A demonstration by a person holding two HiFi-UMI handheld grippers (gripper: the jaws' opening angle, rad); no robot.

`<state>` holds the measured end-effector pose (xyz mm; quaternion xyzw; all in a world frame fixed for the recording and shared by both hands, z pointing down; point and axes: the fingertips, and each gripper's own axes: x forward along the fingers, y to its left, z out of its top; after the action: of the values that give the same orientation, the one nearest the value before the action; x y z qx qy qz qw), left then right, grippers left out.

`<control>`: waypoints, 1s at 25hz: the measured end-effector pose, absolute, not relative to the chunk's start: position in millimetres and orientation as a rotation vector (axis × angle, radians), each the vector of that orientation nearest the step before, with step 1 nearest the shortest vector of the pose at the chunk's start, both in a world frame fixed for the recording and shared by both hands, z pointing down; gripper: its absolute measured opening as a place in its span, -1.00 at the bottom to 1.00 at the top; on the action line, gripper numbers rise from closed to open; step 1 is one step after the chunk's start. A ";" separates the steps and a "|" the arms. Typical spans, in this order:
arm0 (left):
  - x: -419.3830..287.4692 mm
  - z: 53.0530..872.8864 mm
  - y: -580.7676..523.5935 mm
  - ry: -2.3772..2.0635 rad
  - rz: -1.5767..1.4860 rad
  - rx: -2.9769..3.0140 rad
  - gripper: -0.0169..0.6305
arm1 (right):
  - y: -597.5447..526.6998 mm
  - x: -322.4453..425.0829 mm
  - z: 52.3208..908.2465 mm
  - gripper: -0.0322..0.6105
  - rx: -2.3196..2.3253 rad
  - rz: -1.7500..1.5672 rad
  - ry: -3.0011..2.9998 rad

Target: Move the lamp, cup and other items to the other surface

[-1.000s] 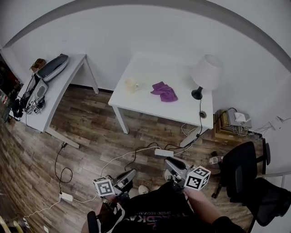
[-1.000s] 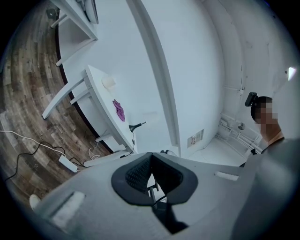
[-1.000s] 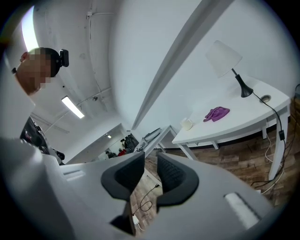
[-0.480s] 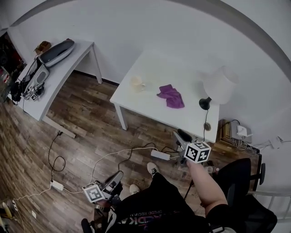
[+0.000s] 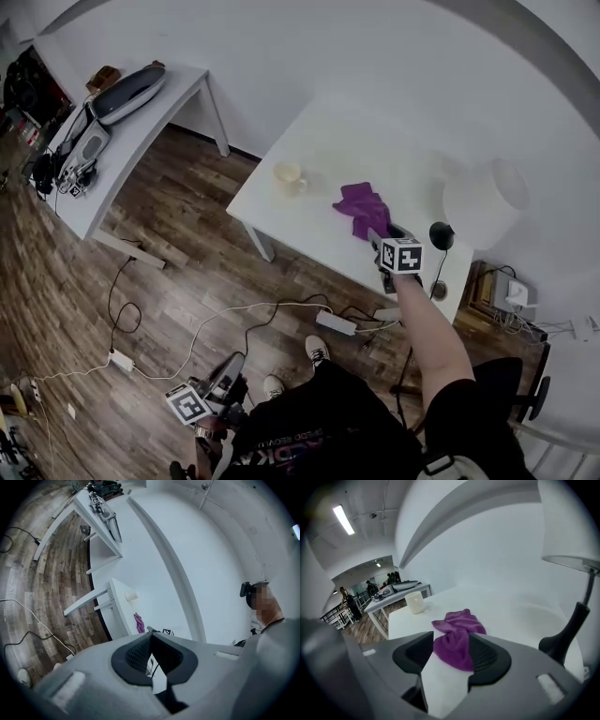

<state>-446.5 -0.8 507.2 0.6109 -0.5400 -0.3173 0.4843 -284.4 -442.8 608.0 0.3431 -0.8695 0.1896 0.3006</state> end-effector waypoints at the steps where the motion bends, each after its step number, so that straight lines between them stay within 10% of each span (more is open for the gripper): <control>1: -446.0 510.0 -3.5 -1.333 -0.767 1.473 -0.98 | -454.2 -286.7 614.0 -0.14 0.907 0.500 -2.289; 15: -428.5 524.7 -44.1 -1.396 -0.800 1.367 -0.98 | -502.1 -314.2 670.0 -0.05 0.740 0.482 -2.190; 25: -418.6 526.2 -39.5 -1.405 -0.843 1.332 -0.98 | -502.2 -316.6 667.5 -0.69 0.751 0.458 -2.202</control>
<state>-418.6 -39.5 526.2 0.5489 -0.5790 -0.3475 0.4926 -316.6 -502.2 667.5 0.2935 -0.8607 0.1791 0.3755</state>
